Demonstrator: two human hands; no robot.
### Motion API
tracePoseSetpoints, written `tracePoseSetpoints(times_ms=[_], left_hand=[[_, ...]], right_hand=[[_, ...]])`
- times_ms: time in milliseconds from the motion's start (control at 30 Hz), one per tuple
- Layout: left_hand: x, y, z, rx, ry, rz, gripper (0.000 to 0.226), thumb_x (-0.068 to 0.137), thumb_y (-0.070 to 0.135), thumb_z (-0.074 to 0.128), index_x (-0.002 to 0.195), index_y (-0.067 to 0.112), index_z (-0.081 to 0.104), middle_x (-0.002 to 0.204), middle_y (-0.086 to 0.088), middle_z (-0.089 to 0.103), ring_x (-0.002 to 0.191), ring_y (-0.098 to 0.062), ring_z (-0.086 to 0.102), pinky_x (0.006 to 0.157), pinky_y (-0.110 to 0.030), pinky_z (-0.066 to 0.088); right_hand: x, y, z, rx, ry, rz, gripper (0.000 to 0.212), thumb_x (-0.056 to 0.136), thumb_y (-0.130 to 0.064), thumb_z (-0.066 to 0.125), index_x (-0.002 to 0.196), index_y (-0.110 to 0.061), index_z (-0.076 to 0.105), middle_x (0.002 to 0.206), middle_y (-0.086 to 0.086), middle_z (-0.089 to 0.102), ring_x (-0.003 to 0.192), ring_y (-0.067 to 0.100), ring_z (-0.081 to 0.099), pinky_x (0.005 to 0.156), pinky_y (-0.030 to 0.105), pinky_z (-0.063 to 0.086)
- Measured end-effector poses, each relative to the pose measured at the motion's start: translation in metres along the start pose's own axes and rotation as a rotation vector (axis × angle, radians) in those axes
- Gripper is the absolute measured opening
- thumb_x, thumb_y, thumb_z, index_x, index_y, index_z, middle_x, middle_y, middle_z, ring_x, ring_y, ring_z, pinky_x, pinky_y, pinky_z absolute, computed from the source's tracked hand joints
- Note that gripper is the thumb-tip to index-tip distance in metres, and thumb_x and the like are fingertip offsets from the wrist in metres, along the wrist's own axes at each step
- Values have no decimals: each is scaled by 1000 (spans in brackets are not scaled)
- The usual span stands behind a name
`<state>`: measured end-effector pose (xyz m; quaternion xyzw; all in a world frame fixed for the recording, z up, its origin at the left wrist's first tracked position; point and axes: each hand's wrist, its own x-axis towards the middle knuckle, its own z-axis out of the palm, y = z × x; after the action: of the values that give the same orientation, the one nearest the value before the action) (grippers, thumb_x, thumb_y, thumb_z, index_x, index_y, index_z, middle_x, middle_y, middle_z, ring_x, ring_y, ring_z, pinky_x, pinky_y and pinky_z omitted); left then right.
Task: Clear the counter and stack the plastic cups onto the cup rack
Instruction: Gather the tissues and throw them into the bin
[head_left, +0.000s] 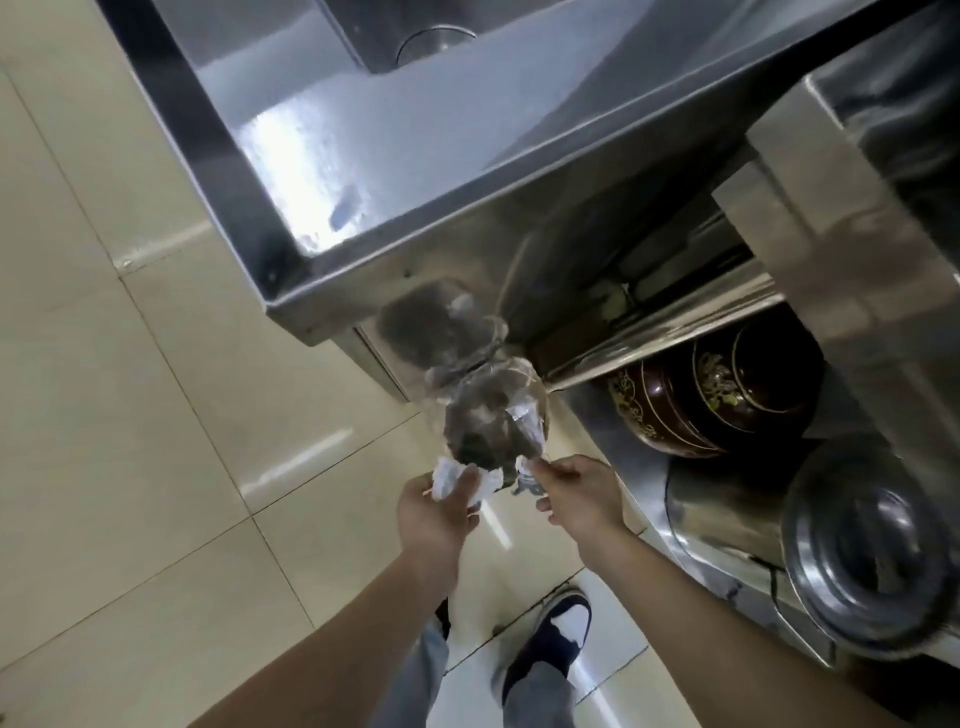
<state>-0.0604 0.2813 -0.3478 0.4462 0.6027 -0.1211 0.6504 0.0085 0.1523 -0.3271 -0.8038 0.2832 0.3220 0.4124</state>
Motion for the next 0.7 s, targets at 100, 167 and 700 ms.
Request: tracePoseSetpoints(times_ms=[100,167,700], left_hand=[[9,8,12,42,-32,78,23,91,17,73,100,-4,68,81,-13,68,62,-15,67,52,-23,57],[11,16,16,-21,-149,84,22,95,15,67,110,-1,64,88,-8,67,68,-10,69,56,-22,58],[-39,24,-23,355,-211,221,26,86,-11,53,85,9,69,76,-9,67,72,-25,58,67,-30,46]], right_hand=[[11,-4,9,-35,-7,-35,26,87,-35,71,79,-10,68,76,7,74,64,23,71,70,39,58],[15,-4,10,-42,-11,-38,26,90,-35,67,81,-10,68,74,6,72,67,25,72,73,41,58],[-59,33,-37,-153,-29,-98,22,87,-9,63,75,-27,68,79,-11,69,81,19,67,68,17,47]])
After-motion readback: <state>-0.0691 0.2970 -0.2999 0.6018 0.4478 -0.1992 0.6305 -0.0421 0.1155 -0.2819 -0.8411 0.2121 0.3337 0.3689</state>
